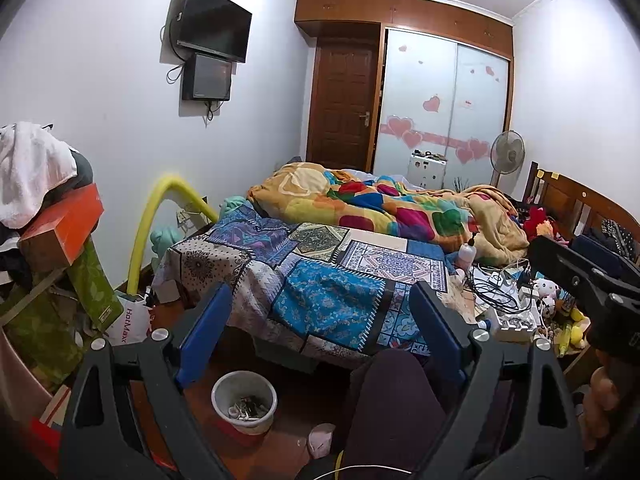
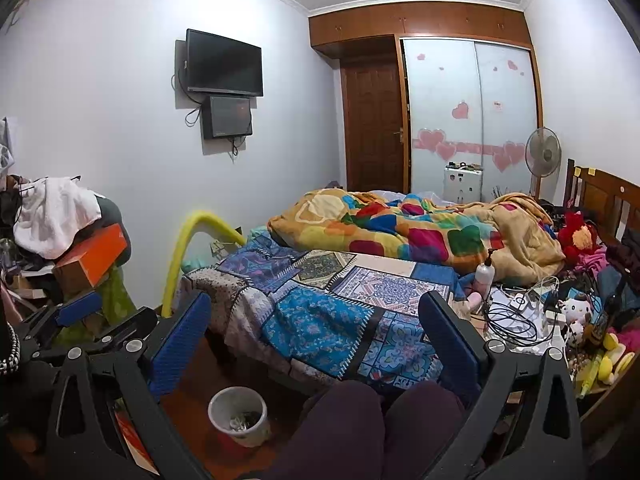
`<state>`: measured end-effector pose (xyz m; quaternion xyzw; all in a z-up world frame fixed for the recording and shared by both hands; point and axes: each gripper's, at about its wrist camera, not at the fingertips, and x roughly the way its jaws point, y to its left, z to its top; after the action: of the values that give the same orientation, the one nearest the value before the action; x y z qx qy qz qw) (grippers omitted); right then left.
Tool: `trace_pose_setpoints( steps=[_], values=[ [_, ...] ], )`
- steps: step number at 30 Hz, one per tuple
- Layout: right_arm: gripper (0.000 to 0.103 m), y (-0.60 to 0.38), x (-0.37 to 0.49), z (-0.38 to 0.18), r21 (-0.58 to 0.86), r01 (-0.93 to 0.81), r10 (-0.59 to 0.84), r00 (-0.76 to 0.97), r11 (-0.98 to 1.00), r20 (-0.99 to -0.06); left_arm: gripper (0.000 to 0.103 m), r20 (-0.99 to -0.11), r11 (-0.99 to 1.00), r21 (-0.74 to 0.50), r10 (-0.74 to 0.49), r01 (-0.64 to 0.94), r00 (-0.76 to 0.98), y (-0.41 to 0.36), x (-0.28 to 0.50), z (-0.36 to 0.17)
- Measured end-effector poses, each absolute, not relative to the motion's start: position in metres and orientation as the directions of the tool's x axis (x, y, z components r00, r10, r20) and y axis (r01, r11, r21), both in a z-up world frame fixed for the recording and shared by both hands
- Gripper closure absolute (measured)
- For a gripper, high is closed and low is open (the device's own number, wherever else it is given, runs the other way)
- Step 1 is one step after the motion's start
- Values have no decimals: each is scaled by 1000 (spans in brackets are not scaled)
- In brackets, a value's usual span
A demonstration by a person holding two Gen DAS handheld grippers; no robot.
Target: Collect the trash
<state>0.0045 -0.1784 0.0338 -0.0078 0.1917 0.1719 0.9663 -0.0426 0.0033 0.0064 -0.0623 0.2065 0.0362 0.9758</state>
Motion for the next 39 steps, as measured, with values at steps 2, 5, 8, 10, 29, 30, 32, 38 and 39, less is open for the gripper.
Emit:
trace_pose_setpoints(
  steps=[2, 5, 8, 10, 29, 30, 32, 38, 39],
  values=[
    [0, -179, 4, 34, 50, -336, 330, 865, 940, -377, 13, -409, 990, -109, 42, -95, 912, 4, -42, 6],
    [0, -178, 4, 33, 50, -334, 328, 867, 941, -375, 13, -408, 990, -107, 42, -93, 912, 4, -41, 7],
    [0, -179, 3, 34, 52, -333, 328, 868, 941, -373, 13, -407, 990, -107, 40, -91, 913, 4, -41, 7],
    [0, -179, 3, 34, 51, -334, 328, 868, 941, -374, 13, -406, 990, -107, 40, -91, 913, 4, -40, 7],
    [0, -174, 0, 35, 50, -340, 332, 863, 939, -382, 13, -396, 992, -94, 45, -89, 917, 2, -44, 9],
    [0, -174, 0, 35, 50, -340, 333, 862, 939, -382, 13, -396, 991, -95, 45, -89, 917, 2, -44, 9],
    [0, -174, 0, 35, 50, -340, 332, 862, 939, -383, 13, -395, 991, -93, 47, -91, 917, 1, -44, 9],
    [0, -174, 0, 35, 51, -341, 334, 861, 939, -383, 12, -393, 993, -81, 50, -89, 918, 3, -46, 9],
    [0, -174, 0, 35, 51, -341, 334, 862, 939, -382, 12, -393, 993, -81, 47, -86, 919, 5, -47, 8]
  ],
)
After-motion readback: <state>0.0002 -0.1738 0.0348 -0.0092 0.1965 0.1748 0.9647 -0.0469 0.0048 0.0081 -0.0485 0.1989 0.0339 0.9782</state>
